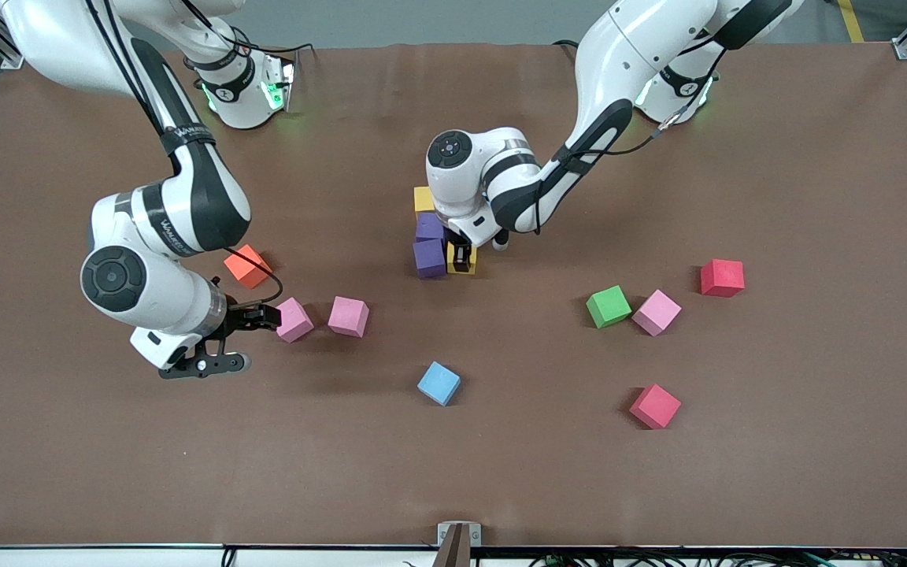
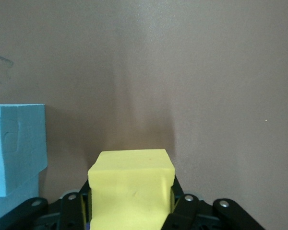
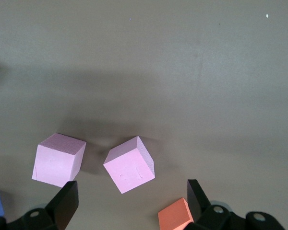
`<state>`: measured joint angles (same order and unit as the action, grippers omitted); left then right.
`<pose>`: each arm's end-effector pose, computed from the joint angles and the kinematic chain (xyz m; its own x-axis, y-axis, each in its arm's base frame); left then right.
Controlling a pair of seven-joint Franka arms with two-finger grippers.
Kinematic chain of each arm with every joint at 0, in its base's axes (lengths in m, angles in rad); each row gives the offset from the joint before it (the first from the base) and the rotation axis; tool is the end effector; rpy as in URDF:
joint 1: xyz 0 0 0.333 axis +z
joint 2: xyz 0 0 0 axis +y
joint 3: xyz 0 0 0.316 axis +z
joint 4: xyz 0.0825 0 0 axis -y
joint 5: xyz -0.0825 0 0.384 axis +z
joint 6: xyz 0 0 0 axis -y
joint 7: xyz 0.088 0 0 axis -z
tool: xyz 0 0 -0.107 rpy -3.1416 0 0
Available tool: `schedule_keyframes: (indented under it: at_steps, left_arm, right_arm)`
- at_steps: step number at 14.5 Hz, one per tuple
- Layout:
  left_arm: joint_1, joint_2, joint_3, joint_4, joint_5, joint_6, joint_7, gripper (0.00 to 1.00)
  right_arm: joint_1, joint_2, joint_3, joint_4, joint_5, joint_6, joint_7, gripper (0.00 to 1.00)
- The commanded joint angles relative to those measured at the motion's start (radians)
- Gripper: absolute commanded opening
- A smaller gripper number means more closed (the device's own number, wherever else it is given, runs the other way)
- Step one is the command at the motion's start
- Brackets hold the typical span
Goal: Arrange 11 blocks into digit 3
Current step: 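Carry yellow to the row with the left gripper while the right gripper reaches pink, then lower the yellow cube beside the purple cubes with the left gripper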
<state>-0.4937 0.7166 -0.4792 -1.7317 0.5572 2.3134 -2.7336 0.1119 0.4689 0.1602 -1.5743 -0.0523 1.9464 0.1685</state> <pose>0.4049 -0.5257 0.2003 0.0986 0.9931 0.0630 0.9924 -0.1028 0.0677 0.6527 0.1642 0.3646 0.9894 0.1110 -0.0933 0.1106 -0.9938 -0.0099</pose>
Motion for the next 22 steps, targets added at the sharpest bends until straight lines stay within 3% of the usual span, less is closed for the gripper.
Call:
schedule_keyframes:
  at_steps: [1,11,16,22]
  left_arm:
    - [-0.025,0.052,0.01,0.046,0.036,0.006,-0.103,0.28]
    - [-0.086,0.076,0.076,0.086,0.036,0.008,-0.101,0.32]
    - [-0.086,0.078,0.076,0.089,0.035,0.008,-0.101,0.37]
    - [-0.086,0.081,0.076,0.09,0.035,0.008,-0.101,0.37]
  right_arm:
    - [0.003,-0.016,-0.002,-0.012,-0.015,-0.011,0.009,1.0]
    - [0.022,-0.016,-0.001,-0.11,-0.015,0.002,-0.133,1.0]
    - [0.049,0.0,-0.001,-0.226,-0.017,0.17,-0.138,1.0]
    - [0.054,0.028,-0.002,-0.237,-0.046,0.207,-0.138,1.0]
